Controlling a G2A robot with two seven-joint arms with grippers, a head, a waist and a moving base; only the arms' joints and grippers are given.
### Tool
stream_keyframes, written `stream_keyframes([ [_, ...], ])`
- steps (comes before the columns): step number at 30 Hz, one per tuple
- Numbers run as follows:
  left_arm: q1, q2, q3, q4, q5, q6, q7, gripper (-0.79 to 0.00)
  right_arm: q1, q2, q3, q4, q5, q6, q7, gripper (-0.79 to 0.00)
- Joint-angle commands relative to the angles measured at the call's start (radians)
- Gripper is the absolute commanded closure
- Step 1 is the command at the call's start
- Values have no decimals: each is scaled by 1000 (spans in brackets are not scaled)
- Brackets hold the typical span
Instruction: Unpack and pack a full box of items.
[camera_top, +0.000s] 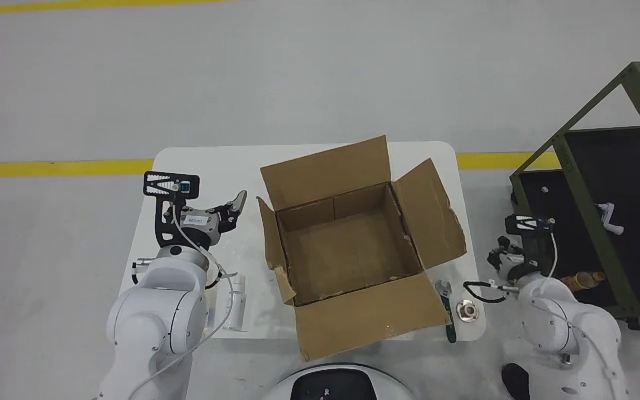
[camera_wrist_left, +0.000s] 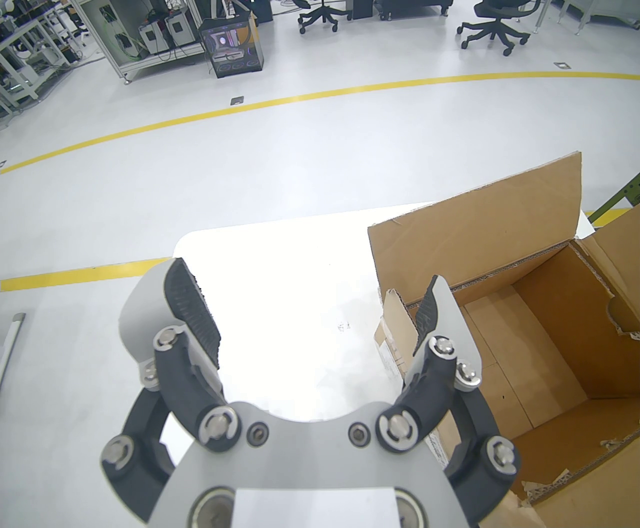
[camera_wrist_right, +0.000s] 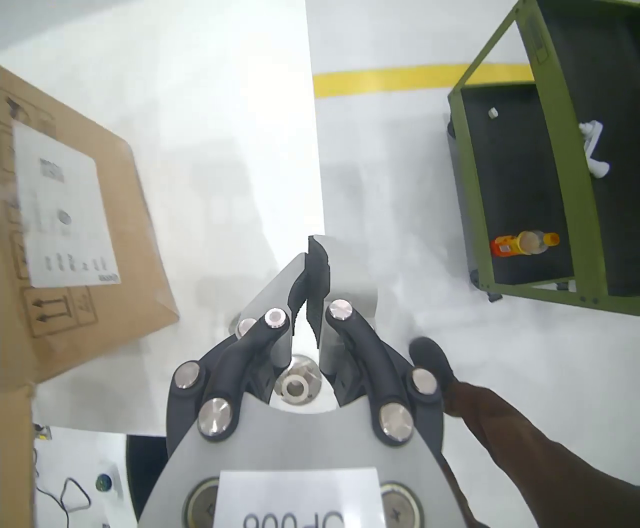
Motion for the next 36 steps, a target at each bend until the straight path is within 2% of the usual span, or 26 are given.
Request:
stream_keyframes([
  [1, 0, 0, 0, 0, 0, 0, 0, -785, 14, -2, 1, 10, 72, 15, -60, 0],
  [14, 0, 0, 0, 0, 0, 0, 0, -785, 23, -1, -2, 12, 88, 11, -77, 0],
  [19, 0, 0, 0, 0, 0, 0, 0, -785, 36, -2, 15, -3, 197, -19, -250, 0],
  [25, 0, 0, 0, 0, 0, 0, 0, -785, 68, 3, 4, -102, 262, -73, -321, 0],
  [30, 0, 0, 0, 0, 0, 0, 0, -785, 111, 11, -99, -171, 217, -183, -322, 0],
  [36, 0, 0, 0, 0, 0, 0, 0, -785, 153, 14, -300, -131, 15, -284, -451, 0],
])
